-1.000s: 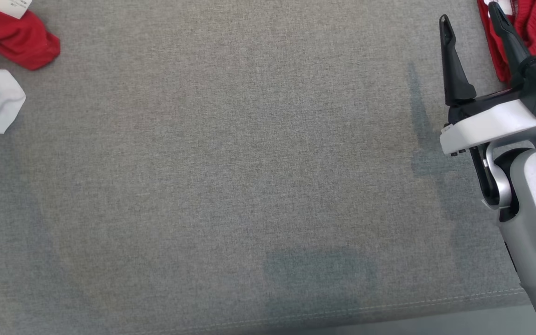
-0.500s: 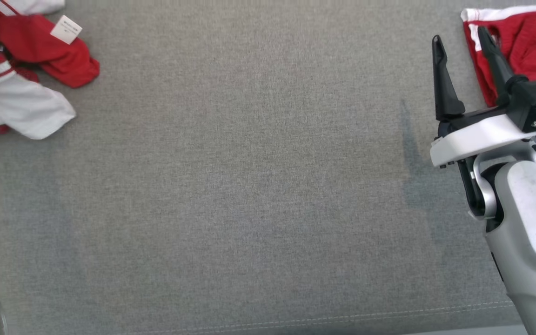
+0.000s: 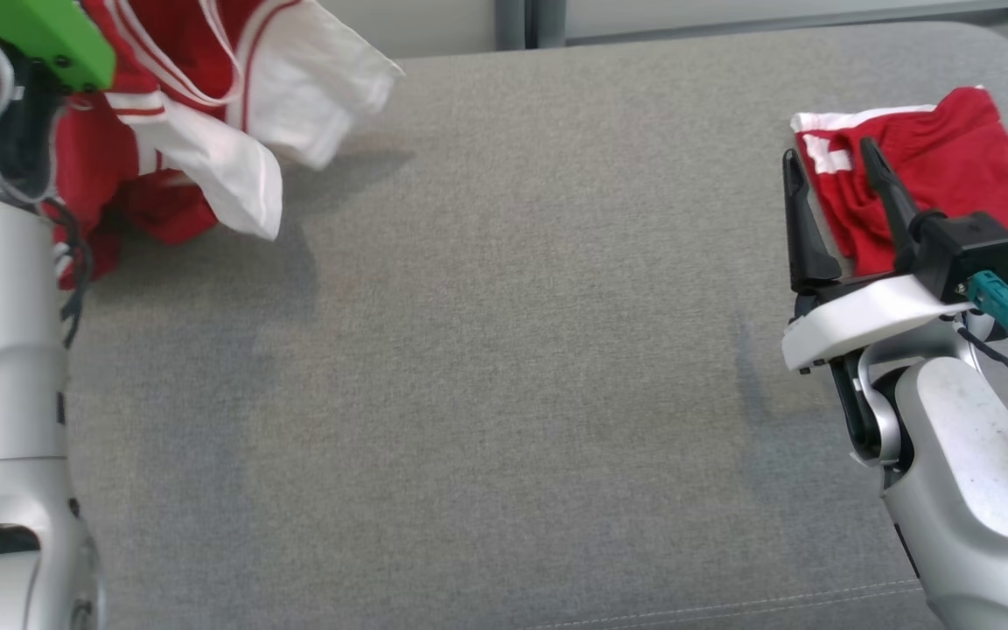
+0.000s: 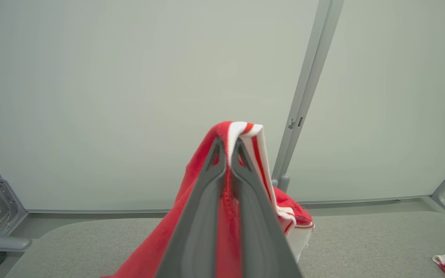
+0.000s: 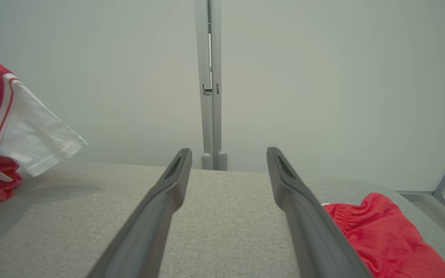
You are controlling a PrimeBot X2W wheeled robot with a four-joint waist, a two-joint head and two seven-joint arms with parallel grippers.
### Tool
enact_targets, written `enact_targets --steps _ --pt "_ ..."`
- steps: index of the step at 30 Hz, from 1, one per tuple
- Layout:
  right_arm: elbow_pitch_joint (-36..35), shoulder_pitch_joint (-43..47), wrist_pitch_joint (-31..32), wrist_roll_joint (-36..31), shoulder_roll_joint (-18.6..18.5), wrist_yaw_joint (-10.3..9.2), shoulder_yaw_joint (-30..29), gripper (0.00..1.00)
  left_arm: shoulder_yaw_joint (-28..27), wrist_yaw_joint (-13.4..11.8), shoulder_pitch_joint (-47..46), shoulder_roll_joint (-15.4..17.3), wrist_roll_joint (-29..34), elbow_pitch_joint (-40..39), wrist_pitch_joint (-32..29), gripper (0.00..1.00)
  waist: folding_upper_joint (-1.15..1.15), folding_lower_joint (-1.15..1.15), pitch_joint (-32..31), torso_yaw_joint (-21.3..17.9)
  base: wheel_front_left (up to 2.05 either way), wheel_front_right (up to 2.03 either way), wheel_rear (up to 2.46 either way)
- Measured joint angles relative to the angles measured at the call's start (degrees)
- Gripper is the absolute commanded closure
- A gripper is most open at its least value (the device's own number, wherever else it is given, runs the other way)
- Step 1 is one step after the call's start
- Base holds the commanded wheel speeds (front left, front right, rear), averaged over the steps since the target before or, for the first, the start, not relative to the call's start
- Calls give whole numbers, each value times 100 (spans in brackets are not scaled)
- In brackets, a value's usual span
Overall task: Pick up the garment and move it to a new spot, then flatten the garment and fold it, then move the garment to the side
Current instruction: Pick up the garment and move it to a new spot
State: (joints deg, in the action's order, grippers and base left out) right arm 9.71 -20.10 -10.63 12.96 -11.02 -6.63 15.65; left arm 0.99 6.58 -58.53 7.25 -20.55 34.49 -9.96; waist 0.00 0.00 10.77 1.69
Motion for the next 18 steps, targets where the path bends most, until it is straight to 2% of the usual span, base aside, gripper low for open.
enact_targets --steps 4,7,9,16,18 --pt "1 85 -1 26 38 0 35 0 314 44 23 -331 -52 -77 -137 100 0 0 -212 -157 0 0 0" --pt "1 108 -1 56 58 0 57 0 603 48 157 -739 -265 -209 -236 100 0 0 -316 -306 0 0 0" --pt "-2 146 0 66 65 0 65 0 850 54 315 -894 -394 -294 -294 100 0 0 -368 -408 0 0 0" --pt "-1 192 0 73 187 5 189 0 1526 55 1168 -732 -803 -382 -320 100 0 0 -448 -774 0 0 0" --pt "2 192 3 73 191 22 214 0 1884 55 1441 -662 -1100 -430 -324 100 0 0 -450 -883 0 0 0"
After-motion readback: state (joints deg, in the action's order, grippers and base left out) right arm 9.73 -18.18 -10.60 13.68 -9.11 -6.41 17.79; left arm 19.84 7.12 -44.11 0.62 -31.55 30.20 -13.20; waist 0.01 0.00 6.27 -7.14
